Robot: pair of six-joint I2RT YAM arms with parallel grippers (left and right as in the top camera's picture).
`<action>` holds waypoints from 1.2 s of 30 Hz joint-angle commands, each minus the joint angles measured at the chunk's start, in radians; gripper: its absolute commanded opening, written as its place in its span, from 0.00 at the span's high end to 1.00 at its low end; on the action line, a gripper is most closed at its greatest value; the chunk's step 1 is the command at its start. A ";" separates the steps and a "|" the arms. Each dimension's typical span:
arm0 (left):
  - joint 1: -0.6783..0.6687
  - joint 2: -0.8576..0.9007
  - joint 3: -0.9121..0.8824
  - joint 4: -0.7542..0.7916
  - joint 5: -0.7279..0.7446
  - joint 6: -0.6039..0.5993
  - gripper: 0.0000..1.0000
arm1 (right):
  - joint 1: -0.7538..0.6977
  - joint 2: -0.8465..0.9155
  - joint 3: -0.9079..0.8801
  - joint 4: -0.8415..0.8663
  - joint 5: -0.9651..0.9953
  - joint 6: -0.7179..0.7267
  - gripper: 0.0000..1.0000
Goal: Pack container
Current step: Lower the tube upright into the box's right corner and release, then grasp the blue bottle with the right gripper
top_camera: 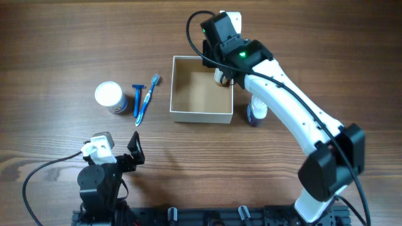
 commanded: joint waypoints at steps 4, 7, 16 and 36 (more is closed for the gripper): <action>-0.004 -0.009 -0.002 0.003 -0.006 -0.010 0.00 | -0.008 -0.266 0.010 -0.189 0.012 0.059 0.14; -0.005 -0.009 -0.002 0.003 -0.006 -0.010 0.00 | -0.030 -0.294 0.009 -0.372 0.060 0.176 0.11; -0.005 -0.009 -0.002 0.003 -0.006 -0.010 0.00 | -0.138 -0.275 -0.258 -0.384 -0.043 0.185 0.11; -0.005 -0.009 -0.002 0.003 -0.006 -0.010 0.00 | -0.162 -0.274 -0.521 -0.133 -0.168 0.093 0.35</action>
